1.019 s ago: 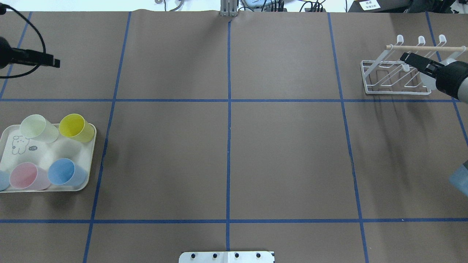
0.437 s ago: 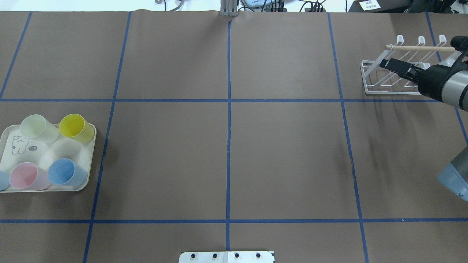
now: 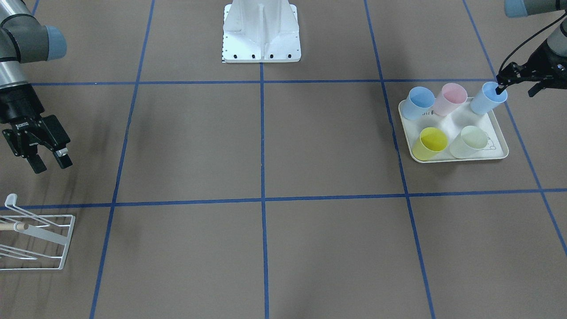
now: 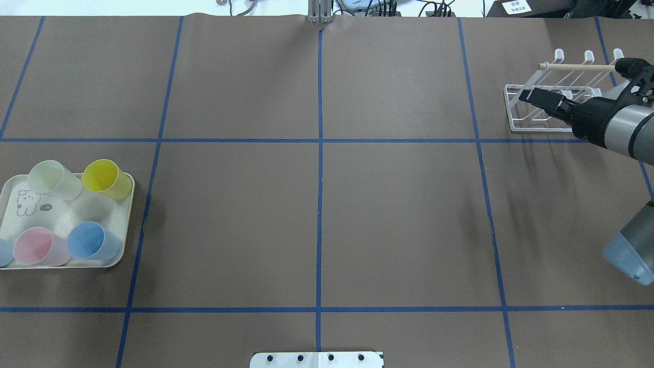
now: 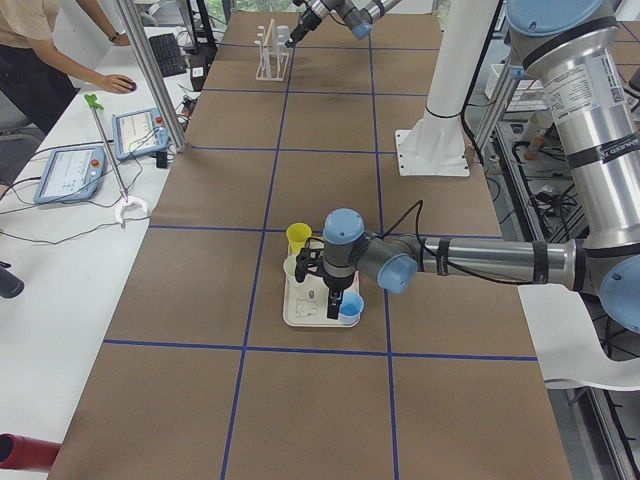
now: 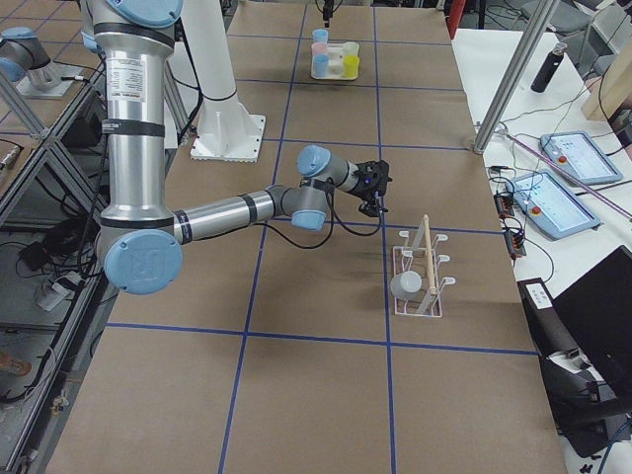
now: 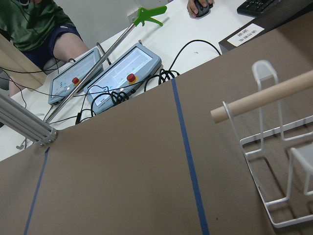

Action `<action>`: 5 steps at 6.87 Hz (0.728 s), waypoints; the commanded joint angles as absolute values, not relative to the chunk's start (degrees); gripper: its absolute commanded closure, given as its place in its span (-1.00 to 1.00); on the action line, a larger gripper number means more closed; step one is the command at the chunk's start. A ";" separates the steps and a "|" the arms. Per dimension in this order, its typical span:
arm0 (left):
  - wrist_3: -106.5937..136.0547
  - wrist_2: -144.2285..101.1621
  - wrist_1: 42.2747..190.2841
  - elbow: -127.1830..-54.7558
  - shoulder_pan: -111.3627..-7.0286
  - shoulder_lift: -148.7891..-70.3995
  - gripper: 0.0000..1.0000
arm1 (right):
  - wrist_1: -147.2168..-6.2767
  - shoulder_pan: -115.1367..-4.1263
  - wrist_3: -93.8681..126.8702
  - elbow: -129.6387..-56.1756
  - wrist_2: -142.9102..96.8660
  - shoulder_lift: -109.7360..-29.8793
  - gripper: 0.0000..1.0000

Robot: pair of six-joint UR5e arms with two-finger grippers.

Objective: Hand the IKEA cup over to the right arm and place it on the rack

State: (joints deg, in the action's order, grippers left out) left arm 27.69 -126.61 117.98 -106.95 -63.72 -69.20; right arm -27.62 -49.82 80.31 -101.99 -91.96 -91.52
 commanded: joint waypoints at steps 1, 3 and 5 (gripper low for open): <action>27.69 -127.96 118.04 -101.98 -62.67 -70.74 -0.93 | -27.69 -49.57 80.42 -102.04 -91.76 -91.49 -1.00; 28.12 -133.66 117.60 -101.25 -61.27 -71.37 -0.93 | -27.69 -49.39 80.42 -102.13 -91.67 -91.49 -1.00; 28.04 -133.68 117.68 -100.73 -61.08 -70.93 -0.55 | -27.69 -48.87 80.42 -102.30 -90.97 -91.49 -1.00</action>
State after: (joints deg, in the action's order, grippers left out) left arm 28.08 -133.26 117.66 -101.16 -61.24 -71.13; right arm -27.69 -49.21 80.42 -102.16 -91.45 -91.49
